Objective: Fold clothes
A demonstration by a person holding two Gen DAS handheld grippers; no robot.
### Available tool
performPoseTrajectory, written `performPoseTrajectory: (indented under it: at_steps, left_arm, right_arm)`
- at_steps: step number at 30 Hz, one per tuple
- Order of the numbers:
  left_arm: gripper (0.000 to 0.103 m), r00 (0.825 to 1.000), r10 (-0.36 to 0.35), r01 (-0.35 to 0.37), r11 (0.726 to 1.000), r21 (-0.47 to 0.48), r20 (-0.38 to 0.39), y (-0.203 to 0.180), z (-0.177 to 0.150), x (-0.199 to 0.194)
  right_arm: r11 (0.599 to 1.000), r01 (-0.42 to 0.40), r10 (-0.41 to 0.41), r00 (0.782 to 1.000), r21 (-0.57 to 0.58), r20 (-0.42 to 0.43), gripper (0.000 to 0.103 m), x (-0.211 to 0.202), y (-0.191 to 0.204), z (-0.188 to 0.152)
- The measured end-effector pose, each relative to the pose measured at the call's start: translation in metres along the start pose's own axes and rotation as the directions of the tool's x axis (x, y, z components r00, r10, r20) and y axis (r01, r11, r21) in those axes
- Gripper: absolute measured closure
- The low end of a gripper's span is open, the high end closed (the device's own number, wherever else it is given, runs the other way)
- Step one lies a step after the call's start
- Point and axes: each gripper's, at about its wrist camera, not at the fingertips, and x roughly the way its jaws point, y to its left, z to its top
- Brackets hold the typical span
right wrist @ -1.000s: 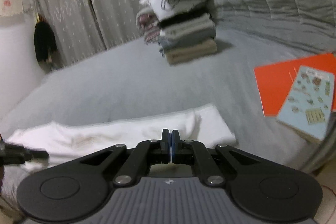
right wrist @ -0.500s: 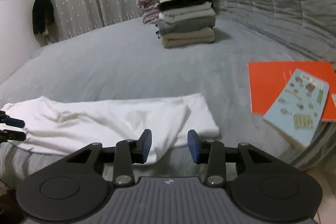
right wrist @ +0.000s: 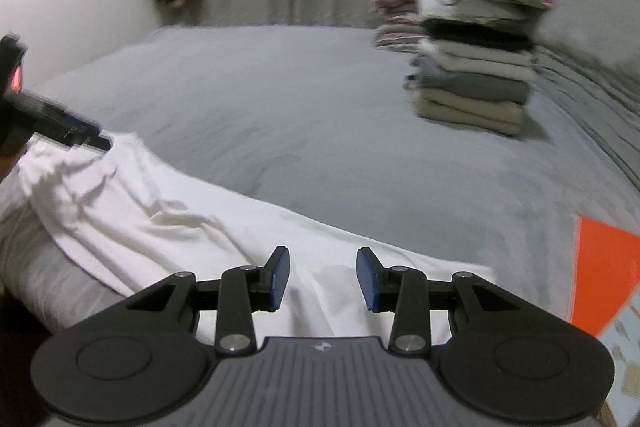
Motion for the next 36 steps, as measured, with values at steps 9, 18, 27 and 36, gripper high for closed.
performPoseTrajectory:
  at_steps: [9, 18, 27, 36]
  left_arm:
    - [0.039, 0.999, 0.038, -0.037, 0.999, 0.035, -0.027, 0.018, 0.008, 0.031]
    - [0.049, 1.000, 0.011, -0.011, 1.000, 0.009, -0.028, 0.030, 0.009, 0.048]
    - [0.093, 1.000, 0.021, -0.021, 0.998, -0.067, 0.006, 0.033, 0.007, 0.041]
    - [0.093, 0.989, 0.070, -0.044, 0.981, -0.186, 0.131, 0.040, 0.000, 0.026]
  right_arm:
    - [0.990, -0.098, 0.087, 0.990, -0.100, -0.107, 0.073, 0.030, -0.009, 0.018]
    - [0.970, -0.168, 0.128, 0.967, -0.176, -0.220, 0.090, 0.044, -0.004, 0.004]
    - [0.996, -0.059, 0.051, 0.993, -0.072, -0.103, 0.098, 0.022, -0.015, 0.002]
    - [0.999, 0.033, -0.033, 0.999, 0.030, 0.015, 0.099, -0.003, -0.035, 0.018]
